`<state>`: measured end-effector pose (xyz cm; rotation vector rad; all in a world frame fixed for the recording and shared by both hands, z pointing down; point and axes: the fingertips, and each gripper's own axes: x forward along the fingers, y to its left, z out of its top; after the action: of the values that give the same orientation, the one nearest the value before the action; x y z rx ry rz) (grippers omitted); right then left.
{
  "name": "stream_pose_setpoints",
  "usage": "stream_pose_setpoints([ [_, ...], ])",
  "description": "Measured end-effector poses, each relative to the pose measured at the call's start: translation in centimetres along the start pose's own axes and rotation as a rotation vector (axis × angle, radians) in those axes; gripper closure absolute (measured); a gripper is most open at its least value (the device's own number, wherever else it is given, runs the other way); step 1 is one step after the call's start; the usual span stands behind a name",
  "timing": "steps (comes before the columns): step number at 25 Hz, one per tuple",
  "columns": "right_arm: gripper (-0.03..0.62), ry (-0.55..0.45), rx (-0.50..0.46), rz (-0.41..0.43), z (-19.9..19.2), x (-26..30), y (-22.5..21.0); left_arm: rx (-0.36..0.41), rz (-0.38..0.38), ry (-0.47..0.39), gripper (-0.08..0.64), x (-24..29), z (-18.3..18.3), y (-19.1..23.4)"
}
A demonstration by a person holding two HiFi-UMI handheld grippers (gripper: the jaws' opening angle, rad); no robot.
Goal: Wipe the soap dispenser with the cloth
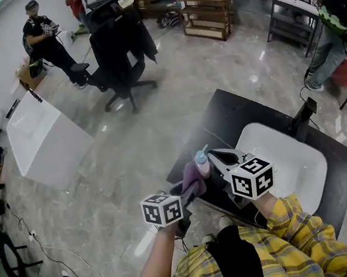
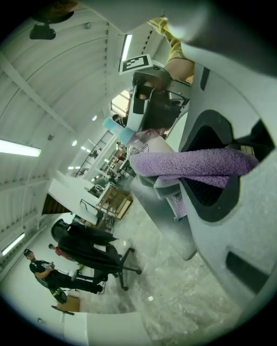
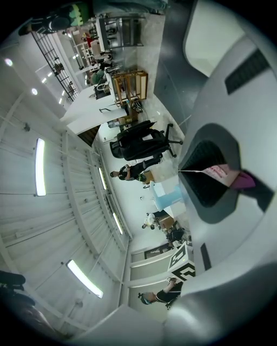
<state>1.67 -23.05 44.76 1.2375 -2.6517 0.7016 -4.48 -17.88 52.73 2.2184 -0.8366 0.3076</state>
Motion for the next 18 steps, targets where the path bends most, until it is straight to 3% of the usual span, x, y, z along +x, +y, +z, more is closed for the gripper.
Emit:
stream_pose_setpoints([
  [12,0.586,0.003,-0.003,-0.006,-0.3,-0.3,0.0,-0.165,0.026,0.112,0.483,0.8,-1.3,3.2],
  [15,0.586,0.007,-0.011,0.002,-0.4,-0.3,0.1,-0.169,0.013,0.067,0.485,0.3,-0.9,3.3],
  [18,0.586,-0.004,-0.029,0.023,-0.1,-0.7,0.0,-0.137,0.013,-0.038,0.485,-1.1,0.4,2.6],
])
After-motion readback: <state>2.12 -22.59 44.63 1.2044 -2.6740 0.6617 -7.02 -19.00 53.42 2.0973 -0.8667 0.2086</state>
